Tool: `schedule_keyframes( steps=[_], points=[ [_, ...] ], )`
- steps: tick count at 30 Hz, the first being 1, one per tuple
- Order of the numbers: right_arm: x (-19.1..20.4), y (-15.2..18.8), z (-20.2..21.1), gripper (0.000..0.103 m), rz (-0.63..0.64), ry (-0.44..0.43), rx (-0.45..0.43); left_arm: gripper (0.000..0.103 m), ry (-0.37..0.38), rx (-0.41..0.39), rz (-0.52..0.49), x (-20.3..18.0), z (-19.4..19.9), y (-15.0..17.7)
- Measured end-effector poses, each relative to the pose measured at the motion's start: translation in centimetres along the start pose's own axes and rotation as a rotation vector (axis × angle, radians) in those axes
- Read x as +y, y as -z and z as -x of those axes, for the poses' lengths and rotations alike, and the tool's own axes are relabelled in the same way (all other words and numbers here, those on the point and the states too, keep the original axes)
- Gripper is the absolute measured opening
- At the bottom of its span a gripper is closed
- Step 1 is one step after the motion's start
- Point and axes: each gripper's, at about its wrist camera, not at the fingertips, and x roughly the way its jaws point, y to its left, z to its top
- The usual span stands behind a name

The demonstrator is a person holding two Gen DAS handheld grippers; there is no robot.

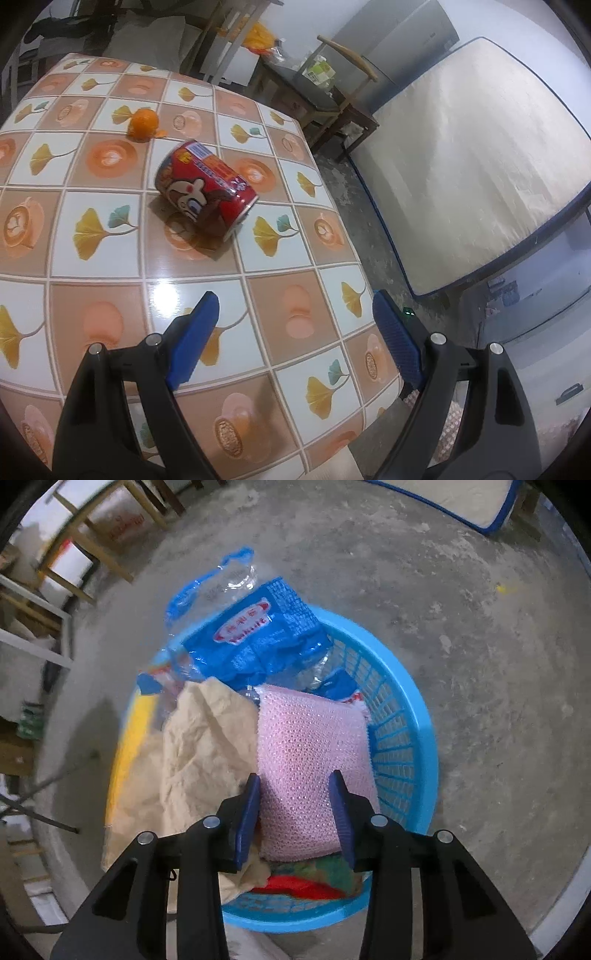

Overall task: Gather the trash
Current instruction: 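Move both tools back over the table toward the red can and orange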

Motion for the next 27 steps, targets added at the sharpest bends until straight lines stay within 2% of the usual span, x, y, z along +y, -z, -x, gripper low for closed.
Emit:
schedule_keyframes(
  steps=[3,11,15,18,21,24,27],
  points=[
    [0.0,0.6,2.5,0.054,0.003,-0.036,-0.044,0.081,0.004,-0.015,0.008,0.4,0.7,0.1],
    [-0.4,3.3,10.2,0.065,-0.007,-0.082,-0.167,0.081,0.009,-0.048,0.029,1.7,3.3,1.2],
    [1.7,5.4,15.6,0.07,0.062,-0.11,-0.26,0.081,-0.026,-0.07,0.04,2.9,5.2,1.6],
    [4.7,7.3,20.1,0.075,0.155,-0.155,-0.323,0.081,-0.052,-0.089,0.047,3.9,6.4,1.7],
    [9.9,9.4,25.1,0.078,0.307,-0.226,-0.387,0.083,-0.078,-0.107,0.065,5.2,7.3,1.7],
    [16.4,11.5,29.4,0.081,0.494,-0.304,-0.437,0.083,-0.099,-0.117,0.087,6.3,7.9,1.6],
    [23.3,13.6,31.4,0.085,0.665,-0.37,-0.446,0.084,-0.131,-0.125,0.104,7.2,8.4,1.7]
  ],
)
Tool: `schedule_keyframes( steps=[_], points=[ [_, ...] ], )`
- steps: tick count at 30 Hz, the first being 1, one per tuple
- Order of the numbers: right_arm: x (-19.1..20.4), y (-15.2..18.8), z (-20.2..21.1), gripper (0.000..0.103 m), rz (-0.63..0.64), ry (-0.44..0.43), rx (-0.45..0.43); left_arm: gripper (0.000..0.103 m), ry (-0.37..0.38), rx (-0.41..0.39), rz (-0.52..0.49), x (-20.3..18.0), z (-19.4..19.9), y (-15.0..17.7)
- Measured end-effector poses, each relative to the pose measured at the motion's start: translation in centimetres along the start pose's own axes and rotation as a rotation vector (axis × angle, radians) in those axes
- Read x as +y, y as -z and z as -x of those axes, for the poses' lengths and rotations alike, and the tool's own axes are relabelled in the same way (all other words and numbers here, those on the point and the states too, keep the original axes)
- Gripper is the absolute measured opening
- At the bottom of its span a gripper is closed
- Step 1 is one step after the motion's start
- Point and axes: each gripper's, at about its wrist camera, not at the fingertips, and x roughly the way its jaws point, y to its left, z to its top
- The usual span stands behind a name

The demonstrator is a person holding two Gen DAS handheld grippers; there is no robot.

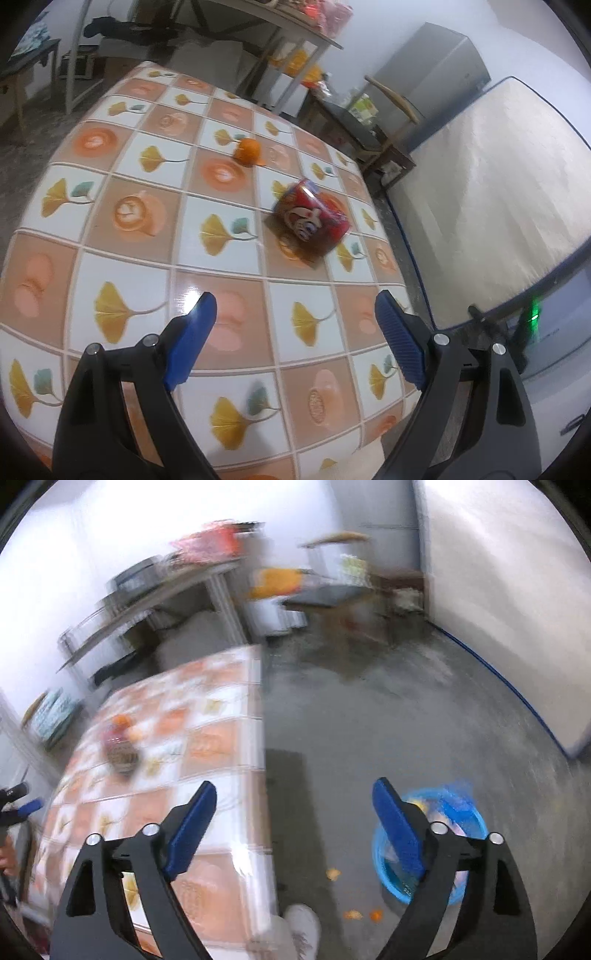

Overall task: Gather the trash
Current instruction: 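Move both tools back over the table toward the red can and orange, then grasp the red can with the right tool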

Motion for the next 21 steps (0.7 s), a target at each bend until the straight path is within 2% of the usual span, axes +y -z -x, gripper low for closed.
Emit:
schedule_keyframes(
  steps=[7,10,12,15,21],
  points=[
    [14.8,-2.5,-7.1,0.085,0.317,-0.198,0.104,0.085,-0.052,0.003,0.055,2.2,0.9,-0.1],
    [19.5,-3.6,-10.4,0.085,0.397,-0.228,0.142,0.086,-0.059,0.0,0.056,2.7,1.3,-0.3],
    [21.5,-3.9,-12.6,0.085,0.413,-0.259,0.192,0.087,-0.064,-0.004,0.057,3.0,1.4,-0.6],
    [24.0,-4.8,-16.1,0.085,0.444,-0.258,0.278,0.087,-0.066,-0.004,0.06,3.5,1.3,-1.5],
    [25.6,-5.7,-20.1,0.085,0.438,-0.292,0.375,0.087,-0.068,0.0,0.055,4.1,-0.1,-3.9]
  ],
)
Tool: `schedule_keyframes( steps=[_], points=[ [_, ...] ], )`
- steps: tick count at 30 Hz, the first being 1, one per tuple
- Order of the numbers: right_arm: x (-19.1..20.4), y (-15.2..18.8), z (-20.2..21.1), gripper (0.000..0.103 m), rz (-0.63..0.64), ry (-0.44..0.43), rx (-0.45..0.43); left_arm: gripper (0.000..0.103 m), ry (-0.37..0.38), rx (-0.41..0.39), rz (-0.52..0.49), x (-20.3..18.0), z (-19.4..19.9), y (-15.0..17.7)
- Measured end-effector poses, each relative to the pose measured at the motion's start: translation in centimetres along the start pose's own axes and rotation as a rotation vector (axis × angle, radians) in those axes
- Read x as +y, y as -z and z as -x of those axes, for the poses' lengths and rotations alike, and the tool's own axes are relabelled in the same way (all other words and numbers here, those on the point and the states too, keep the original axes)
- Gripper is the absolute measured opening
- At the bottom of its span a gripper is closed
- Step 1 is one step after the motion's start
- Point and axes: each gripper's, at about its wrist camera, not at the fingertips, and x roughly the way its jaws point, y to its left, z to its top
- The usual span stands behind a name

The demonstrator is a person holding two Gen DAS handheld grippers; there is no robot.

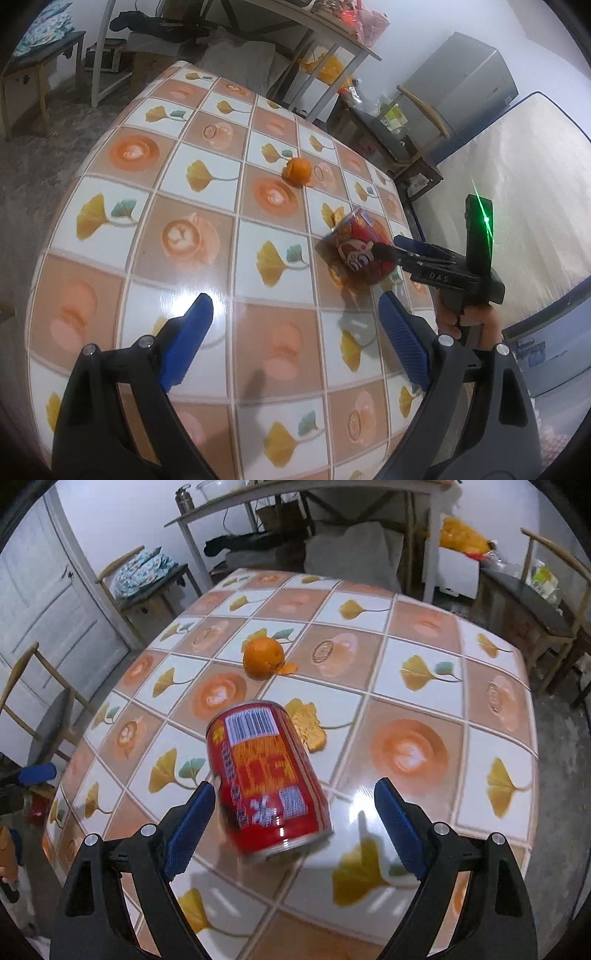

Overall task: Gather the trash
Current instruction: 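Grasp the red can with the right tool, then grasp the orange with the left tool while the right tool holds the can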

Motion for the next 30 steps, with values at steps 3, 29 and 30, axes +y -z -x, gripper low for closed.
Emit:
schedule_keyframes(
  steps=[3,29,30],
  points=[
    [0.1,-0.6,-1.0,0.085,0.01,-0.037,0.018,0.087,0.014,0.001,-0.022,-0.4,-1.7,-2.2],
    [-2.4,2.4,0.8,0.061,-0.168,-0.127,-0.016,0.055,-0.25,0.1,-0.538,-6.2,-22.1,-12.3],
    [-2.6,2.7,1.0,0.061,-0.175,-0.126,-0.018,0.054,-0.26,0.111,-0.535,-6.0,-22.5,-12.2]
  ],
)
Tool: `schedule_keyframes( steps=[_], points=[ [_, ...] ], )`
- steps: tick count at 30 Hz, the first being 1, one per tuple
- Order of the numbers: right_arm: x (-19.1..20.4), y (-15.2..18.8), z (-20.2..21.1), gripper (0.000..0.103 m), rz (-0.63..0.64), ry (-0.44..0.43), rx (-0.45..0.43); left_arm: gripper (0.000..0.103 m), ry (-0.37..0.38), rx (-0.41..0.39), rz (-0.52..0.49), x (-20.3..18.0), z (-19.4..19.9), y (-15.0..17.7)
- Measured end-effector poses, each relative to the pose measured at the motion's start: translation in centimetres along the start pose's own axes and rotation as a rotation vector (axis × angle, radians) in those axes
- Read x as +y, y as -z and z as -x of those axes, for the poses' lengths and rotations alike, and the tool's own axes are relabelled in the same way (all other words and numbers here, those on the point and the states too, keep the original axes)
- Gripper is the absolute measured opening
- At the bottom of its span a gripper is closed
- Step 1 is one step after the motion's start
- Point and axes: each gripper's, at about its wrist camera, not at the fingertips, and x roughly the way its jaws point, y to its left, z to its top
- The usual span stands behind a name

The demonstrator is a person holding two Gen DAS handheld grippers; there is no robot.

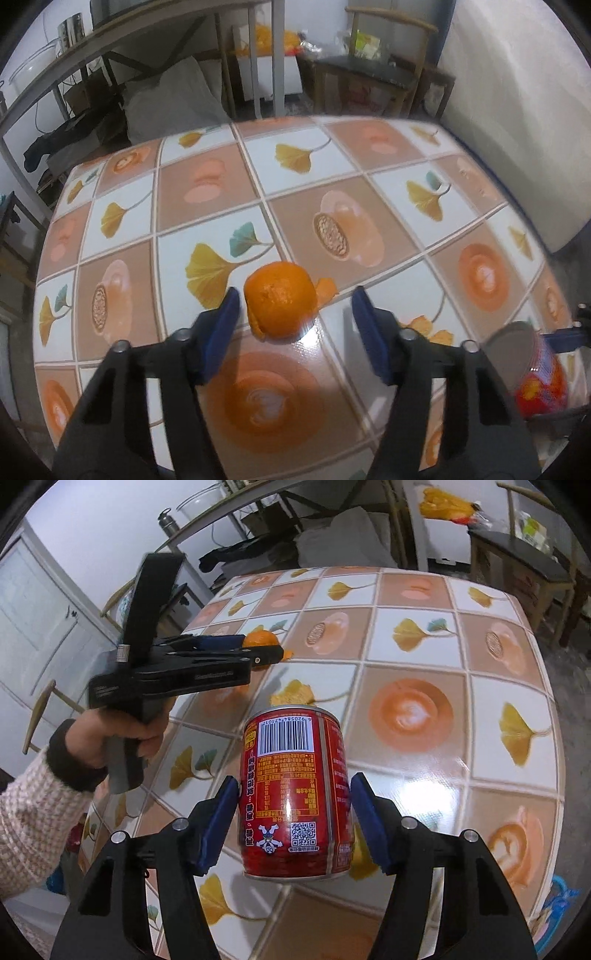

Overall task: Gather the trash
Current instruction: 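Grasp the orange with the left tool while the right tool holds the can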

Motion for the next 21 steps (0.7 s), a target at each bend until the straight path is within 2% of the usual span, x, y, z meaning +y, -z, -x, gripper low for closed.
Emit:
schedule_keyframes(
  steps=[6,11,15,18,21],
  points=[
    [-0.5,1.5,1.2,0.061,-0.028,0.018,-0.02,0.045,-0.034,-0.002,0.018,0.0,-0.7,0.3],
    [-0.5,2.4,1.8,0.061,-0.041,0.041,-0.033,0.027,-0.041,-0.015,0.023,-0.1,-0.8,0.2],
    [-1.1,3.2,2.2,0.061,-0.065,0.029,-0.043,0.023,-0.037,-0.014,0.034,0.0,-0.5,0.3],
    [-1.5,3.5,2.5,0.061,-0.084,0.018,-0.048,0.023,0.011,-0.043,0.055,0.0,1.1,0.6],
    [-1.8,3.6,2.6,0.061,-0.095,0.016,-0.053,0.023,0.117,-0.082,0.045,-1.0,3.2,1.2]
  ],
)
